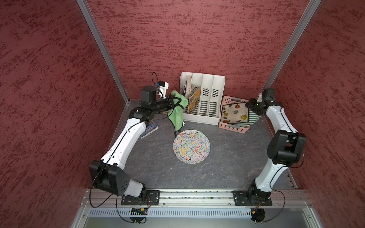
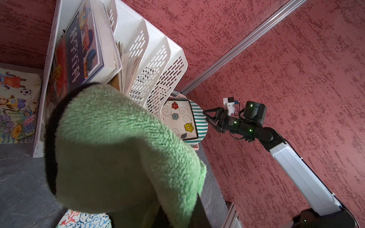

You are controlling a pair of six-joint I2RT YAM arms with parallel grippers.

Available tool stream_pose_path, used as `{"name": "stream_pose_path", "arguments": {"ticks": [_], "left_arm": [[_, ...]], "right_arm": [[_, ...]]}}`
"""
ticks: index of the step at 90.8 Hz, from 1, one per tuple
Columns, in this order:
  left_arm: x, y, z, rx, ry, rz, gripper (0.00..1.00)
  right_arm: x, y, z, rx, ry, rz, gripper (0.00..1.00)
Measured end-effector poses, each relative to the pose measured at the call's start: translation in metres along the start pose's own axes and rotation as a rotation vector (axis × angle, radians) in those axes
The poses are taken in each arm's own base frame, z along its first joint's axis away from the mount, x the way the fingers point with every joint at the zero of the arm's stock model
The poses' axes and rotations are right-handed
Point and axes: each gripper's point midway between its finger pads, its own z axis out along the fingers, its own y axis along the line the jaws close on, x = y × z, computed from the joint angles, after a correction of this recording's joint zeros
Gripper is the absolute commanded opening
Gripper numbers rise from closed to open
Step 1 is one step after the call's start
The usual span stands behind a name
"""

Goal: Wipe the wet plate dry
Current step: Pick up the plate from the bin.

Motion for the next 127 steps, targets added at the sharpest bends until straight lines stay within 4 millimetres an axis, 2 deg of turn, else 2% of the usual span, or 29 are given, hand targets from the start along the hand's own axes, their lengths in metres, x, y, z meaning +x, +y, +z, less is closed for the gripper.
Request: {"name": "stream_pose_path", "arguments": {"ticks": [17, 33, 50, 58, 74, 79, 88, 98, 107, 117, 127], "left_arm": [[0.007, 0.0, 0.001, -0.002, 0.012, -0.003, 0.0], [0.014, 0.004, 0.001, -0.015, 0.018, -0.008, 0.0], [0.016, 0.005, 0.001, -0.02, 0.018, -0.011, 0.0], [0.016, 0.005, 0.001, -0.019, 0.018, -0.014, 0.0], [0.017, 0.002, 0.002, -0.012, 0.024, -0.027, 0.0], [0.019, 0.0, 0.003, -0.008, 0.029, -0.029, 0.0], [0.023, -0.004, 0.005, 0.001, 0.038, -0.026, 0.0], [0.024, -0.006, 0.006, 0.004, 0.042, -0.025, 0.0], [0.025, -0.006, 0.006, 0.005, 0.043, -0.025, 0.0], [0.021, -0.013, 0.008, 0.016, 0.038, -0.016, 0.0], [0.014, -0.029, 0.009, 0.042, 0.028, 0.009, 0.0]], "right_arm": [[0.001, -0.018, 0.027, 0.079, 0.071, -0.021, 0.75], [0.02, -0.031, 0.045, 0.105, 0.158, -0.029, 0.74], [0.03, -0.02, 0.064, 0.02, 0.216, -0.028, 0.67], [0.03, -0.018, 0.067, -0.033, 0.233, -0.006, 0.53], [0.034, -0.02, 0.075, -0.106, 0.253, 0.044, 0.08], [0.029, -0.006, 0.069, -0.198, 0.249, 0.045, 0.0], [0.026, 0.007, 0.066, -0.208, 0.227, 0.041, 0.0], [0.03, 0.013, 0.066, -0.225, 0.227, 0.056, 0.0], [0.031, 0.016, 0.058, -0.232, 0.214, 0.085, 0.0], [0.028, 0.022, 0.038, -0.248, 0.176, 0.111, 0.0], [0.016, 0.035, 0.004, -0.282, 0.096, 0.112, 0.0]]}}
